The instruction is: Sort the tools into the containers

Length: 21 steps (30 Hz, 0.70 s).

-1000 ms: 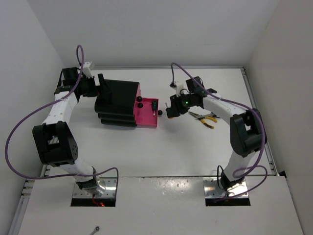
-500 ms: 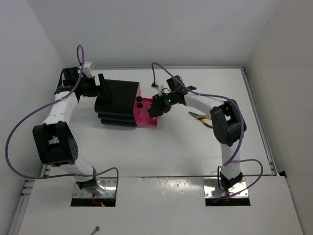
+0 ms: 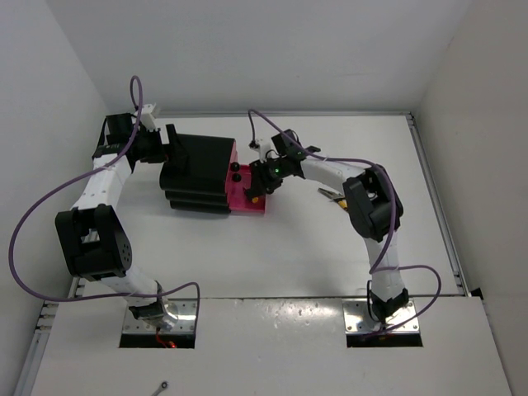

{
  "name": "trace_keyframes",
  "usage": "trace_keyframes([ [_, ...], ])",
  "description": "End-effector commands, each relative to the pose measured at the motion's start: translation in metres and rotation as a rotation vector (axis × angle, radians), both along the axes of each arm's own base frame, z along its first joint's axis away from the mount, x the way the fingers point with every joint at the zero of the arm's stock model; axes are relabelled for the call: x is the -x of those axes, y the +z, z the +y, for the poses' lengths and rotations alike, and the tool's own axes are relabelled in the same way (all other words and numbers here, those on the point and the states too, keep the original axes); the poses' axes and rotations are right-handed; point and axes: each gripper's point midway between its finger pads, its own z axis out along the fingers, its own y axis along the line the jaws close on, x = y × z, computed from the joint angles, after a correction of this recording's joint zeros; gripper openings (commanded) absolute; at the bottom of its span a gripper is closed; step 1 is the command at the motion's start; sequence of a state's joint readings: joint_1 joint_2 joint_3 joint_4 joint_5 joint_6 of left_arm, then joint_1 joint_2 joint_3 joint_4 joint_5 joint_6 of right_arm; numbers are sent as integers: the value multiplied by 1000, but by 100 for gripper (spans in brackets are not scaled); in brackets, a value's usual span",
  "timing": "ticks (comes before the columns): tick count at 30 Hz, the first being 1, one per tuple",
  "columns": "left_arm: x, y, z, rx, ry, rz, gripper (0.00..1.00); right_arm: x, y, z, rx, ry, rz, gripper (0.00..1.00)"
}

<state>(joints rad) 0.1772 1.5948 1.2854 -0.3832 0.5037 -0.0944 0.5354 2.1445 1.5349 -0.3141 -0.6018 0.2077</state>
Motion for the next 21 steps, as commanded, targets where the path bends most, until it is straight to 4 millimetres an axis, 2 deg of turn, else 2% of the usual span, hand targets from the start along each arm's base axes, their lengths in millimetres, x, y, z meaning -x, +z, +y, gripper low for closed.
trace_keyframes([
  [1,20,-40,3,-54,6,132,100,-29,39,15,-53,-27,-122,48],
  [2,20,-40,3,-54,6,132,100,-32,44,17,-61,-27,-133,57],
  [5,20,-40,3,-54,6,132,100,-34,64,10,-94,-36,-141,78],
  [6,20,-40,3,-54,6,132,100,-37,81,5,-129,-32,-153,79],
  [8,20,-40,3,-54,6,132,100,-32,99,0,-181,-26,-131,79],
  [9,20,-40,3,-54,6,132,100,-35,104,-9,-197,-61,-103,74],
  [10,20,-40,3,-54,6,132,100,-27,110,-15,-236,-53,-73,71],
  [12,20,-40,-1,-54,-4,132,100,-22,111,-27,-297,-64,-11,68],
  [13,20,-40,-1,-61,-9,129,100,-19,97,-44,-315,-118,86,68],
  [14,20,-39,-3,-52,-18,127,100,-15,102,-47,-382,-84,110,65],
  [16,20,-39,-5,-45,-26,126,100,-13,86,-67,-417,-134,247,63],
  [17,20,-42,-4,-43,-26,135,100,-10,88,-69,-473,-96,278,61],
  [18,20,-42,-8,-44,-35,135,100,-8,74,-77,-488,-138,388,58],
  [21,20,-42,-8,-51,-41,131,100,-8,61,-79,-522,-146,467,56],
])
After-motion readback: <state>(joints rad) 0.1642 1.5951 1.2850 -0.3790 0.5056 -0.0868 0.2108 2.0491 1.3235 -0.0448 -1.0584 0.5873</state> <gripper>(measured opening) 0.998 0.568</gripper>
